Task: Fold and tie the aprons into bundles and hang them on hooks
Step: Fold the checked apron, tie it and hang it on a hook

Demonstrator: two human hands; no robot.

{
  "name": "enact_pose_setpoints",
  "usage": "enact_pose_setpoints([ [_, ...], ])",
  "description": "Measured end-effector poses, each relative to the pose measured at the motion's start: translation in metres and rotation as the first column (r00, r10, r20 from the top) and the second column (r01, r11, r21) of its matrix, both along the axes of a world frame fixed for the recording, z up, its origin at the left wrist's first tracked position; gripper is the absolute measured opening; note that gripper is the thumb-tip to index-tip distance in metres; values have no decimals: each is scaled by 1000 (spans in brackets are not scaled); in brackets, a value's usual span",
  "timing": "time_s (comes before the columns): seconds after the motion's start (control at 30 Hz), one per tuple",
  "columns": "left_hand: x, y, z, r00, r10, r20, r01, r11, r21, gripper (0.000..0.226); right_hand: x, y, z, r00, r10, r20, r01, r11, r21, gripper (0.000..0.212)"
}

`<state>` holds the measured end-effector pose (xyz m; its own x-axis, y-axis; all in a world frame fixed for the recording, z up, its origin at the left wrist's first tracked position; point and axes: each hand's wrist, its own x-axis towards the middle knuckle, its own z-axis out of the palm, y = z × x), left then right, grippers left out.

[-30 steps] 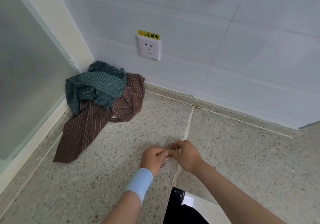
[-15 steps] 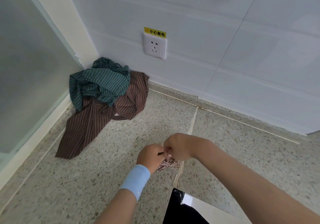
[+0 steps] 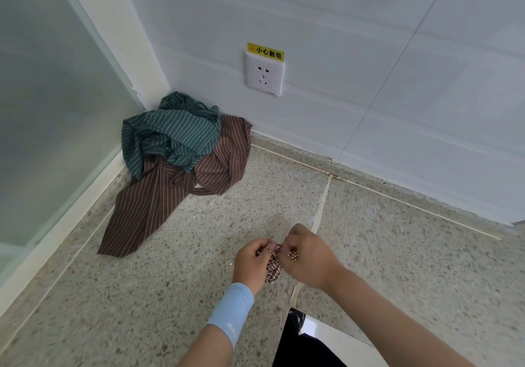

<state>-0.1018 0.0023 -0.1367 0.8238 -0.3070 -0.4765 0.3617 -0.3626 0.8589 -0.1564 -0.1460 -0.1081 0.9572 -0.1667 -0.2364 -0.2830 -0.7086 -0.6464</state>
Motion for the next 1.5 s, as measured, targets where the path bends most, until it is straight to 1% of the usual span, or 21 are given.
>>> enact_pose_setpoints([
  [0.07, 6, -1, -2, 991, -136, 0, 135, 989, 55, 22, -4, 4, -7, 1000, -1, 11, 1, 999, -32, 17],
  [0.13, 15, 0, 0, 968, -229, -102, 232, 973, 19, 29, -3, 1, -15, 998, -57, 17, 58, 998, -21, 17],
  [0.27, 19, 4, 8, 898, -157, -411, 156, 987, -35, 12, 0, 0, -19, 990, -112, 89, 110, 994, 29, 22],
  [0.43, 8, 5, -2, 794, 11, -608, -102, 988, -115, 10, -11, 6, -25, 958, -13, 288, -15, 996, 93, 26],
  [0.53, 2, 9, -4, 775, 50, -631, -176, 974, -139, 12, -16, 0, -33, 961, 27, 275, -42, 998, 48, 12],
  [0.67, -6, 11, -2, 823, 56, -566, -135, 986, -98, 34, -17, -4, -29, 968, 123, 220, -135, 990, 42, 16],
  [0.77, -11, 9, -4, 851, 80, -518, -114, 993, -34, 34, -15, -5, -31, 940, 229, 253, -205, 972, -117, 19],
  [0.87, -11, 3, -4, 790, 199, -579, -238, 971, 10, 22, -11, -9, -32, 895, 333, 297, -230, 915, -333, 20],
  [0.93, -10, 3, -5, 740, 309, -597, -342, 938, 61, 19, -13, -13, -30, 905, 330, 270, -182, 872, -454, 13],
  [1.0, -9, 6, -9, 773, 357, -523, -360, 927, 102, 18, -16, -19, -31, 942, 283, 178, -150, 834, -531, 11],
  [1.07, -11, 7, -11, 818, 330, -472, -340, 938, 65, 21, -19, -22, -34, 981, 187, 50, -142, 871, -470, 10],
  [1.1, -14, 7, -12, 825, 314, -469, -342, 939, 28, 22, -19, -19, -32, 997, 78, -22, -81, 942, -326, 10],
  [1.13, -15, 7, -12, 822, 307, -479, -353, 936, -6, 22, -17, -15, -29, 991, -80, -109, 67, 991, -114, 9],
  [1.17, -15, 5, -12, 810, 309, -498, -375, 926, -36, 23, -14, -10, -26, 951, -237, -197, 263, 958, 118, 10],
  [1.2, -15, 4, -12, 787, 317, -529, -411, 909, -67, 23, -11, -6, -24, 887, -362, -286, 445, 836, 322, 13],
  [1.23, -14, 3, -13, 755, 327, -568, -458, 883, -101, 22, -10, -2, -22, 821, -431, -375, 569, 673, 473, 17],
  [1.3, -12, 2, -17, 687, 323, -651, -540, 827, -160, 20, -8, 3, -19, 736, -399, -546, 668, 299, 682, 21],
  [1.33, -11, 1, -18, 655, 315, -687, -573, 800, -179, 19, -9, 3, -18, 721, -331, -609, 674, 133, 726, 24],
  [1.37, -11, 1, -18, 621, 313, -718, -608, 771, -190, 20, -9, 1, -18, 719, -247, -650, 674, 19, 739, 28],
  [1.43, -8, 1, -18, 553, 321, -769, -685, 701, -200, 26, -10, 1, -19, 720, -117, -684, 678, -94, 729, 29],
  [1.5, -7, 0, -17, 507, 303, -807, -732, 646, -217, 29, -12, 0, -23, 715, -89, -693, 678, -153, 719, 26],
])
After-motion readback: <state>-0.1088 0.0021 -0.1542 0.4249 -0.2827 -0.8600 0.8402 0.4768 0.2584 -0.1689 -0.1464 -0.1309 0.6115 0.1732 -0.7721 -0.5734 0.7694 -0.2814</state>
